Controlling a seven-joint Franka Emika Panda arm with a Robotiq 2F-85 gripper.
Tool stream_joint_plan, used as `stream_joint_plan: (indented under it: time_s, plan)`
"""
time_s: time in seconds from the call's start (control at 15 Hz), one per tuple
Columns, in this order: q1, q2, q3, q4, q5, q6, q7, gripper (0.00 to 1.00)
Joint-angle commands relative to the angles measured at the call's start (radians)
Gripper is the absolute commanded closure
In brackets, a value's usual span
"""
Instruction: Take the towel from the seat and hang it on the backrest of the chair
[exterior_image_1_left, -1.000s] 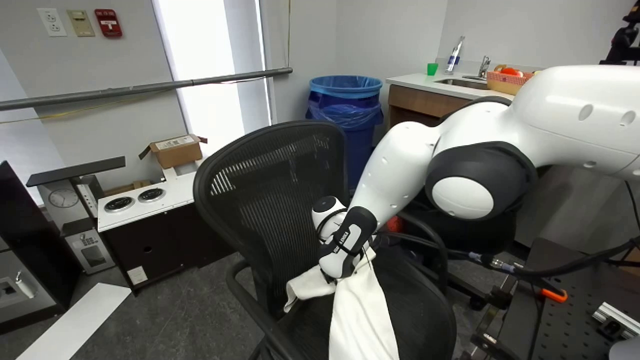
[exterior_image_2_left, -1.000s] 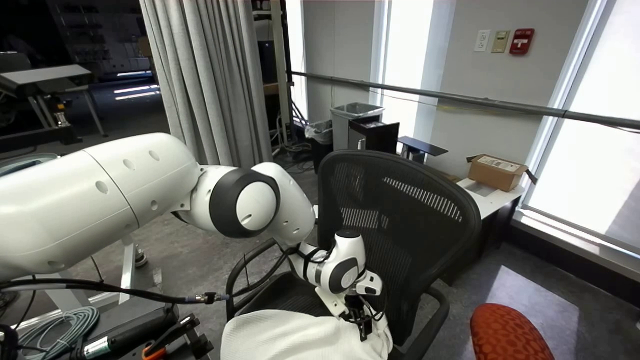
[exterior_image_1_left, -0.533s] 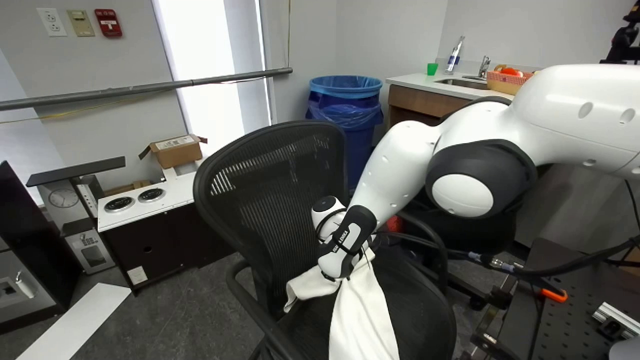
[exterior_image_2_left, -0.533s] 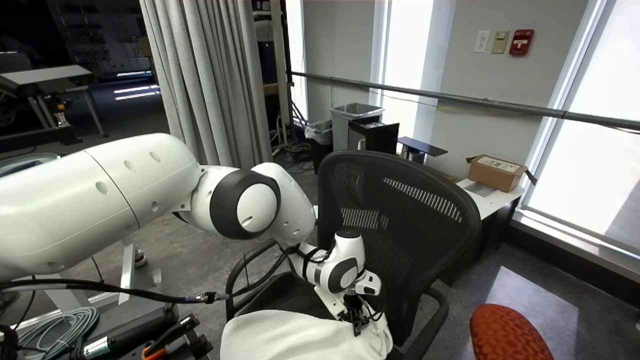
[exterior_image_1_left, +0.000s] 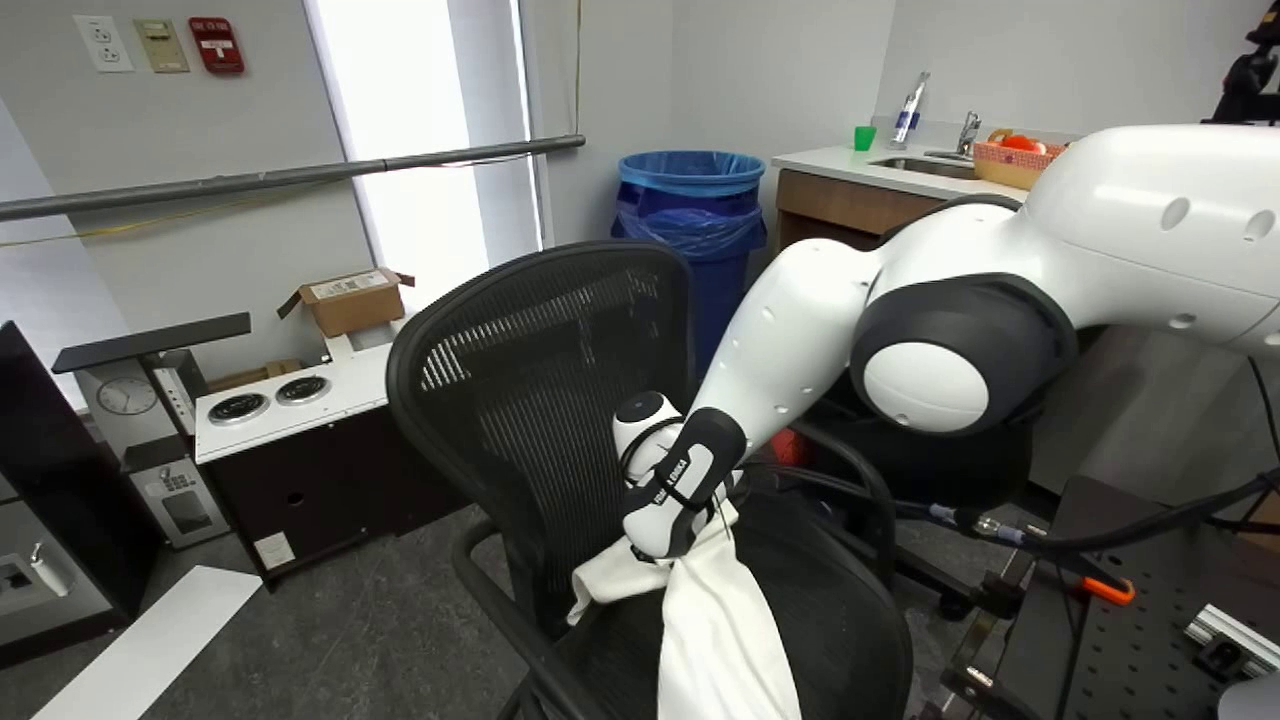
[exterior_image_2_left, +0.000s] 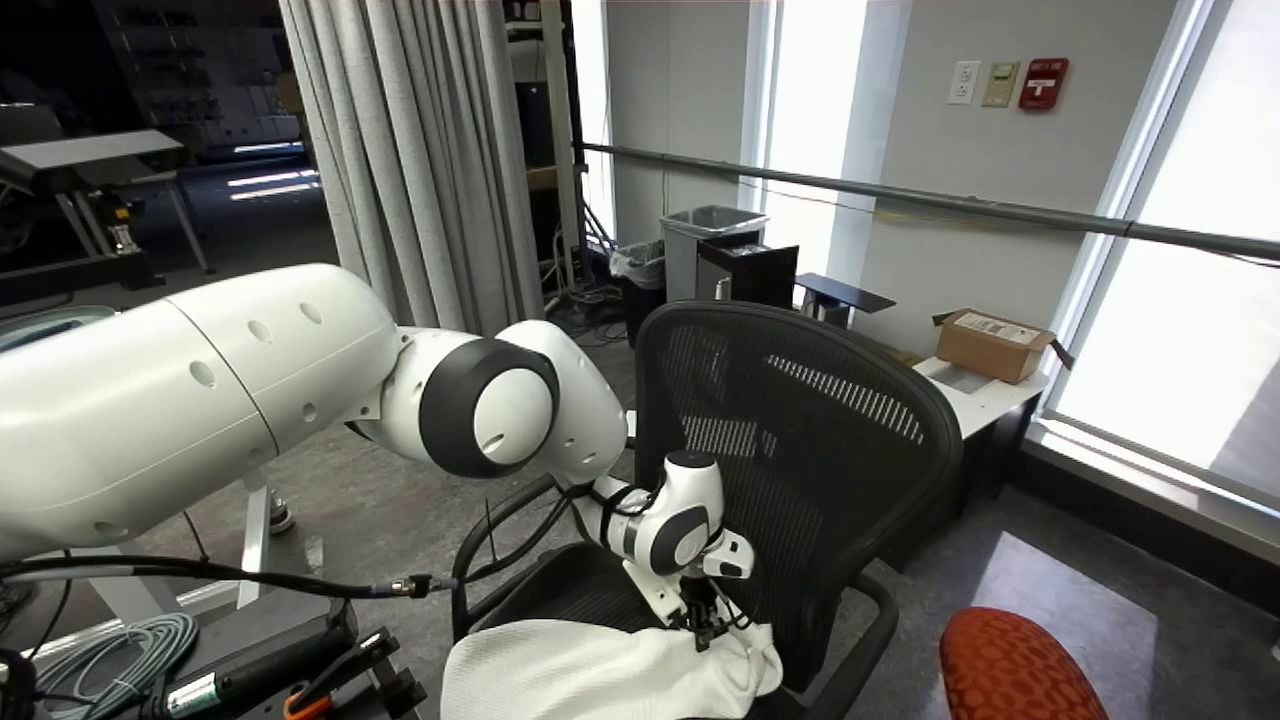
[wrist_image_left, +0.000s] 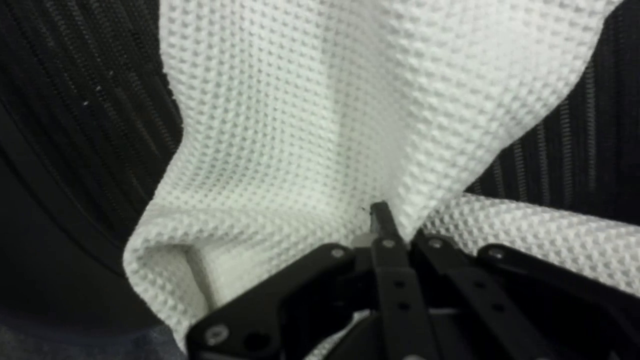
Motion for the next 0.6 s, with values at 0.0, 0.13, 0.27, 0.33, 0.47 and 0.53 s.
stream_joint_plan:
  time_s: [0.0,0.13,0.27,0.33,0.47,0.53]
  plan:
    - [-0.046,-0.044,0.029,-0.021,0.026,0.019,-0.024,0.99]
    - [-0.057,-0.084,0.033,-0.045,0.039,0.048,-0.031,0.99]
    - [-0.065,-0.135,0.037,-0.075,0.040,0.086,-0.036,0.99]
    - [-0.069,-0.162,0.041,-0.091,0.038,0.103,-0.037,0.99]
    - [-0.075,-0.216,0.054,-0.126,0.037,0.133,-0.042,0.99]
    - [-0.076,-0.247,0.062,-0.150,0.037,0.148,-0.045,0.99]
